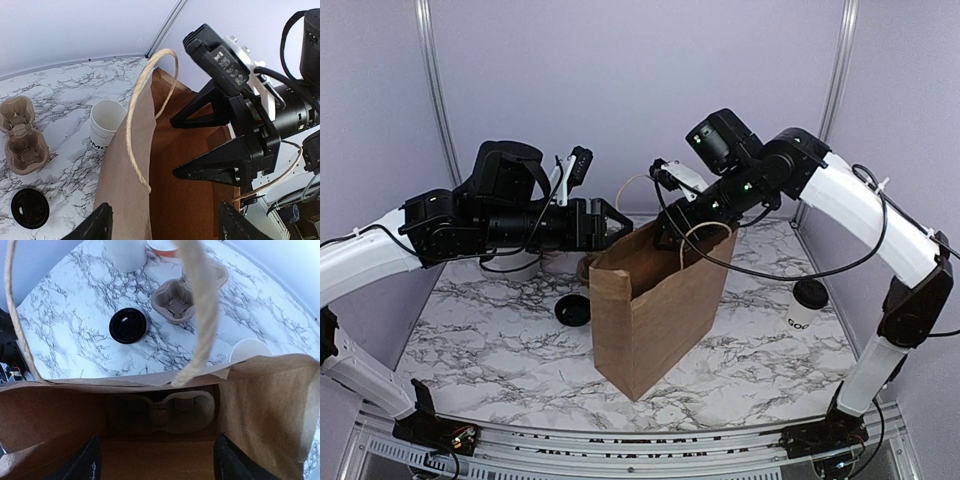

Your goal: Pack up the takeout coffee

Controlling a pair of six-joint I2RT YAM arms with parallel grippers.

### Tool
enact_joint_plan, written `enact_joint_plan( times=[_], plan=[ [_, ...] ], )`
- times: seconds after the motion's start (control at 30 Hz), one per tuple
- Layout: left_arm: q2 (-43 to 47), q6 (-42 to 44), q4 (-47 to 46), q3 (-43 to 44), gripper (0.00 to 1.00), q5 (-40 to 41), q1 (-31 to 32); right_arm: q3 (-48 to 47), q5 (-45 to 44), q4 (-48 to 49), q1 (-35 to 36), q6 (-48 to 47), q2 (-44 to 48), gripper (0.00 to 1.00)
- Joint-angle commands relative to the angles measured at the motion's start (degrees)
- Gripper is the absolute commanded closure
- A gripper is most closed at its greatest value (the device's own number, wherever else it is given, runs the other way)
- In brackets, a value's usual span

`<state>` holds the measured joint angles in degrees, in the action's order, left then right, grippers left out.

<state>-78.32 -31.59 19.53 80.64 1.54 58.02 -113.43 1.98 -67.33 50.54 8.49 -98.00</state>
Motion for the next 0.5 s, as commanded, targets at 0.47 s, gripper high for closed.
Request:
enact_joint_plan(
  times=[0.47],
  plan=[
    [0.39,5.48,-1.86,3.99,0.17,-0.35,-0.50,6.48,-2.43,16.85,-7.18,1.38,14.09,0.14]
  ],
)
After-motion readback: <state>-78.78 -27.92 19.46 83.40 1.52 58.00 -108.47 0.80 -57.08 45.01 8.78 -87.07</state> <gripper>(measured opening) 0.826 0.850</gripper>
